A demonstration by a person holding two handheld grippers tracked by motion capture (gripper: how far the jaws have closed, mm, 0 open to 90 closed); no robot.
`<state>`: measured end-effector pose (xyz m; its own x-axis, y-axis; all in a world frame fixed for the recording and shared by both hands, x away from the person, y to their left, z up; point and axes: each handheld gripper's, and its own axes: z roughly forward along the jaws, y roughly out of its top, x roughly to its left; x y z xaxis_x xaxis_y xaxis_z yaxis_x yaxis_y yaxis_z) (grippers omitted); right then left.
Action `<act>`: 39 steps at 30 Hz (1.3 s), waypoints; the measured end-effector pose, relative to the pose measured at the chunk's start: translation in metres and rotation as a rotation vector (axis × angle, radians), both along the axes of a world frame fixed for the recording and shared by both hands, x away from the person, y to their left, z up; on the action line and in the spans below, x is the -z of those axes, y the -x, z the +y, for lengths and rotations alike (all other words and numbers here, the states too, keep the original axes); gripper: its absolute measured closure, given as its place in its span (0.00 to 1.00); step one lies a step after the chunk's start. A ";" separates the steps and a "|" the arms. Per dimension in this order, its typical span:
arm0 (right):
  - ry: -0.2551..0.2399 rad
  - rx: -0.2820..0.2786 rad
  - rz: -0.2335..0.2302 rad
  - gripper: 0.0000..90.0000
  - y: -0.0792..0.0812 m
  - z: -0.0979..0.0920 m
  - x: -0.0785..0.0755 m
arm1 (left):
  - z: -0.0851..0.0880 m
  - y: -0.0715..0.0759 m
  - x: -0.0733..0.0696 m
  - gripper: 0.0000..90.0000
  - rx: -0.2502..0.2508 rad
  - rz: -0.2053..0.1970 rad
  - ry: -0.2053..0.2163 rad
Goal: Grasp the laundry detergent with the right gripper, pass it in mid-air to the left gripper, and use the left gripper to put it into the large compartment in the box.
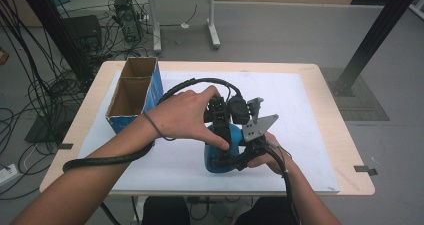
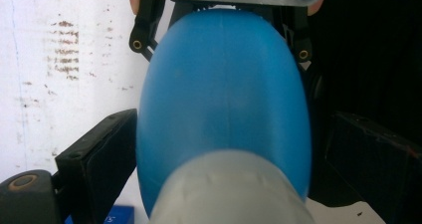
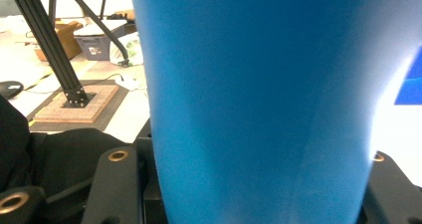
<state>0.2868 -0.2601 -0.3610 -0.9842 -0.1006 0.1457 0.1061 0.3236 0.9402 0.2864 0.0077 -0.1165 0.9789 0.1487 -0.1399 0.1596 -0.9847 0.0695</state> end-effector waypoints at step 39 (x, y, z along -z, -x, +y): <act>0.006 -0.006 -0.005 0.47 0.003 0.003 0.000 | -0.001 0.002 -0.001 0.09 -0.006 -0.024 -0.022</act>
